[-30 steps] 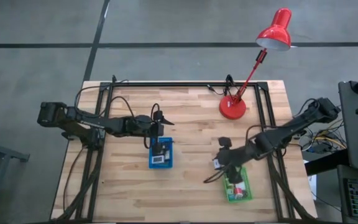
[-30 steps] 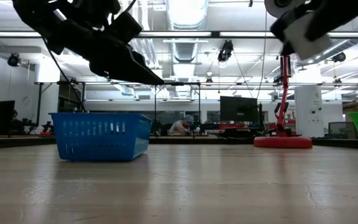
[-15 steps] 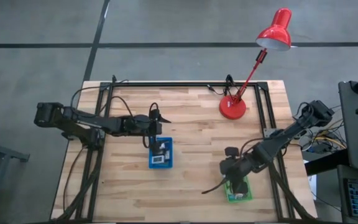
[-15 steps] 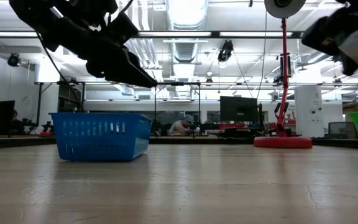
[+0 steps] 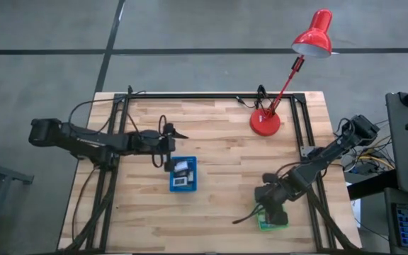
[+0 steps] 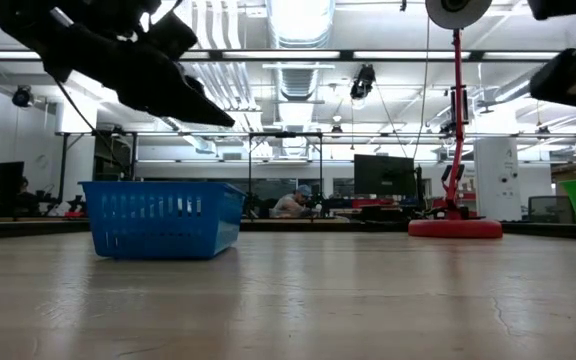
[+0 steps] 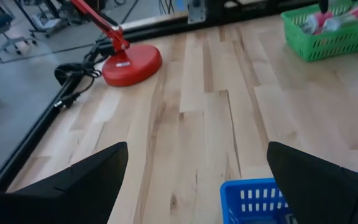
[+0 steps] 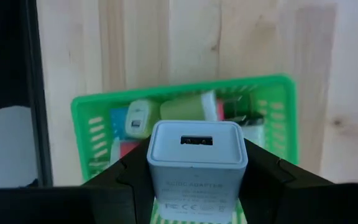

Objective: Pick & Place Office items
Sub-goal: Put the white charger adapter into the green bin

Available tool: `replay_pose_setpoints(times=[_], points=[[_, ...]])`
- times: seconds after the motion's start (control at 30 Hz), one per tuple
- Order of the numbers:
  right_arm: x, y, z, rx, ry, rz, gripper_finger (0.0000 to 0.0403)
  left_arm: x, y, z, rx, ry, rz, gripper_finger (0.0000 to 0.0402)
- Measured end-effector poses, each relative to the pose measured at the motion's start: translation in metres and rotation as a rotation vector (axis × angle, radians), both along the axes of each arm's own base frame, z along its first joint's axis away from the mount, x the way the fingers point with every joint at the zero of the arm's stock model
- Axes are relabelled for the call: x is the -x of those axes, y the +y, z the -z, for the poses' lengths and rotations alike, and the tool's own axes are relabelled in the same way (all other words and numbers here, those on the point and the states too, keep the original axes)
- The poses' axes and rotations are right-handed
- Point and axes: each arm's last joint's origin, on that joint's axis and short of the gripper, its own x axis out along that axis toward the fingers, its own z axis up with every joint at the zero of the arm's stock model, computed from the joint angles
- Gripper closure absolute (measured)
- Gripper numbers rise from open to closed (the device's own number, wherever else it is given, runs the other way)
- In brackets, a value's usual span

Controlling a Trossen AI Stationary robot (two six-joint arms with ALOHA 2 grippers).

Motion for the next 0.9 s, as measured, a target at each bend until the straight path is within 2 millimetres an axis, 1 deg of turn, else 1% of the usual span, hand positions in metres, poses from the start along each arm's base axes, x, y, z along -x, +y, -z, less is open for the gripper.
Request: replay_pose_setpoints(times=[0.2, 0.5, 0.83, 0.9], points=[[0.004, 0.006, 0.010, -0.015, 0.041, -0.003, 0.0239, 0.008, 0.000, -0.005, 0.009, -0.041, -0.001, 0.0016], [0.002, 0.016, 0.028, -0.001, 0.111, -0.024, 0.0239, 0.010, 0.000, -0.004, 0.016, -0.045, -0.004, 0.0016], [0.002, 0.014, 0.024, -0.001, 0.090, 0.039, 0.0240, 0.010, 0.000, -0.004, 0.015, -0.045, -0.004, 0.0016], [0.002, 0.014, 0.024, -0.004, 0.094, 0.056, 0.0231, 0.010, 0.000, -0.004, 0.015, -0.045, -0.004, 0.0016]])
